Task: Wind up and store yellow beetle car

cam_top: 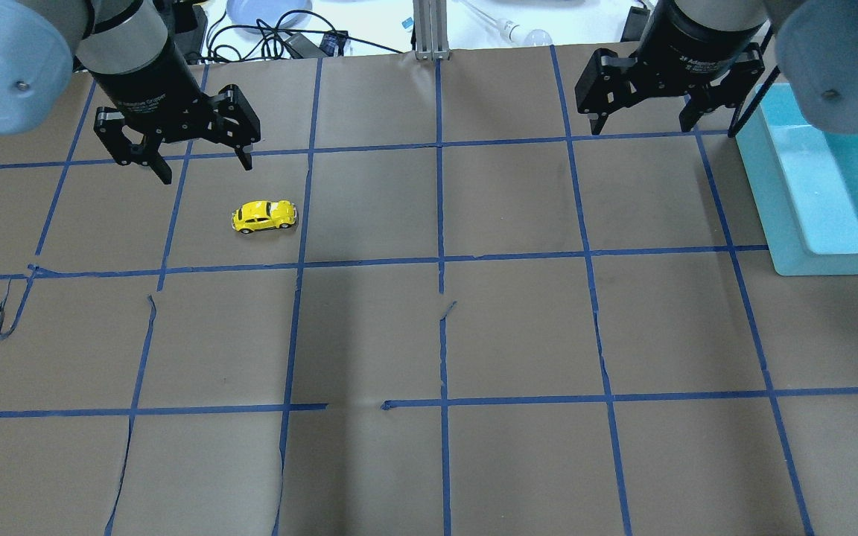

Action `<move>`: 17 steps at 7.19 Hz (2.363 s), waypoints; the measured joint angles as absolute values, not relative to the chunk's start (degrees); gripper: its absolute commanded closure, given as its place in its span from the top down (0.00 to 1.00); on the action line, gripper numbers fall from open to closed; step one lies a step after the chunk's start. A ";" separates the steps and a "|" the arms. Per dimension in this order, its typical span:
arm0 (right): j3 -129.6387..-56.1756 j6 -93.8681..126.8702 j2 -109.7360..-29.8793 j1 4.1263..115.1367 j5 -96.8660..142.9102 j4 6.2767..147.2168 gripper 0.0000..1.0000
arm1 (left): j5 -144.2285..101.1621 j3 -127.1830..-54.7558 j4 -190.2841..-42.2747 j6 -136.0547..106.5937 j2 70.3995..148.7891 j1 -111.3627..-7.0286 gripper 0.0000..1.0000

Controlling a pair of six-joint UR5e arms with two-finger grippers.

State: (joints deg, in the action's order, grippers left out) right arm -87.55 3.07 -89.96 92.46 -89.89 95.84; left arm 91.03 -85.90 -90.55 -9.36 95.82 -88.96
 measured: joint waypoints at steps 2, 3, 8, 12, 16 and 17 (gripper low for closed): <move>-87.61 3.13 -90.11 92.46 -89.95 95.81 1.00 | 91.15 -85.95 -90.75 -8.79 95.55 -88.69 1.00; -87.62 3.15 -90.14 92.46 -89.93 95.80 1.00 | 91.19 -85.95 -90.82 -8.57 95.49 -88.49 1.00; -87.71 3.16 -90.25 92.46 -89.91 95.80 1.00 | 91.25 -86.41 -90.80 -7.00 95.55 -88.20 1.00; -87.71 3.16 -90.26 92.46 -89.91 95.80 1.00 | 91.19 -89.49 -87.52 -2.76 95.24 -87.56 1.00; -87.71 3.16 -90.26 92.46 -89.91 95.80 1.00 | 91.23 -89.50 -87.09 -2.61 95.19 -87.35 1.00; -87.71 3.16 -90.26 92.46 -89.91 95.80 1.00 | 91.12 -89.14 -86.78 -2.70 95.19 -87.29 1.00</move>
